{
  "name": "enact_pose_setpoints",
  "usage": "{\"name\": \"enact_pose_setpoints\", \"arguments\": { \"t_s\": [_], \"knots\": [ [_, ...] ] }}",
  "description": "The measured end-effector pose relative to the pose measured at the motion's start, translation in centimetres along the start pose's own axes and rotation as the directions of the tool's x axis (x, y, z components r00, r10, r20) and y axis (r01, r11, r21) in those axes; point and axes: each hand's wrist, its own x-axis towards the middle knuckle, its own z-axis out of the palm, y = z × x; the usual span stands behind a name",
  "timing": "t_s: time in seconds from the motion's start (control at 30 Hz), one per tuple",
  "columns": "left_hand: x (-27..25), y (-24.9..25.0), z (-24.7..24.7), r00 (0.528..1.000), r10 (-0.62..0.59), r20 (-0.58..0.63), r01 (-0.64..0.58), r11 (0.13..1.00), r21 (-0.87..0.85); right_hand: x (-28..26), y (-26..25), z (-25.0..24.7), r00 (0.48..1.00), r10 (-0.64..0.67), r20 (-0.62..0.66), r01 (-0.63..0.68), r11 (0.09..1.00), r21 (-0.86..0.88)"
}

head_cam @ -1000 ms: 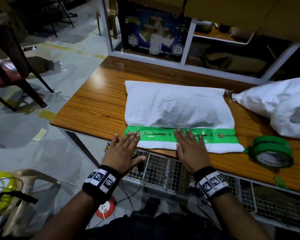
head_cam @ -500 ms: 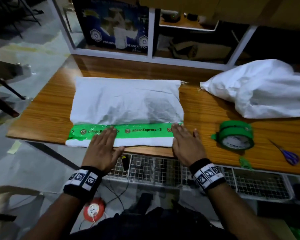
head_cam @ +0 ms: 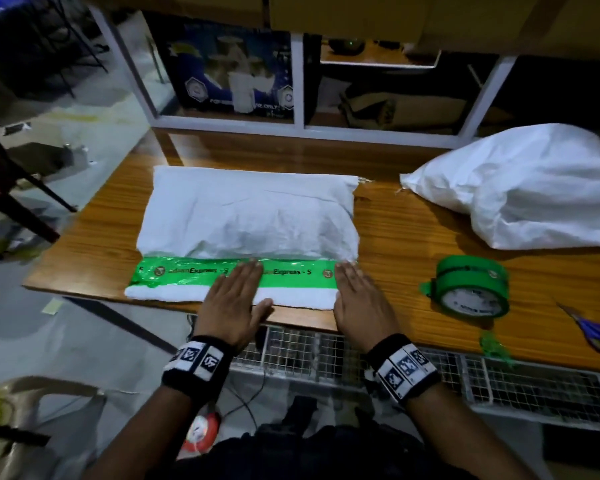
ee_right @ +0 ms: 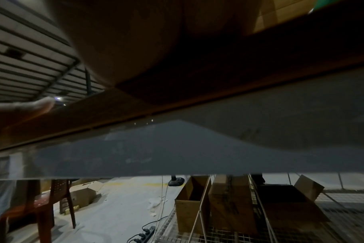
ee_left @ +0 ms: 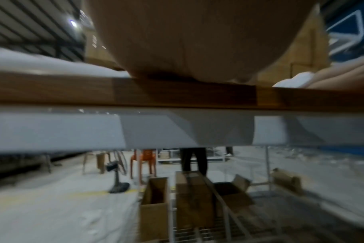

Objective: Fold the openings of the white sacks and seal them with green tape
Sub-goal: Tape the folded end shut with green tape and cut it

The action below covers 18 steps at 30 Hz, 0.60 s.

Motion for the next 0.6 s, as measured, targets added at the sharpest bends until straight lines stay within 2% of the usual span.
{"name": "enact_pose_setpoints", "arguments": {
  "t_s": [0.17, 0.33, 0.5, 0.6],
  "knots": [
    [-1.8, -6.6, -1.3, 0.984, -0.177, -0.03, 0.176, 0.984, -0.009, 0.2, 0.1, 0.5, 0.999, -0.011, -0.048, 0.01, 1.0, -0.025],
    [-2.4, -8.6, -1.0, 0.962, -0.261, -0.076, 0.262, 0.965, 0.008, 0.1, 0.0, 0.7, 0.999, 0.013, -0.034, -0.014, 0.999, -0.031],
    [-2.9, -9.0, -0.7, 0.965, -0.232, -0.118, 0.238, 0.97, 0.04, 0.1, -0.3, 0.8, 0.999, 0.04, -0.03, -0.04, 0.999, -0.018],
    [-3.3, -10.2, -0.9, 0.975, -0.178, -0.13, 0.176, 0.984, -0.025, 0.0, -0.2, 0.9, 0.998, 0.045, -0.039, -0.044, 0.999, 0.014]
  ]
}}
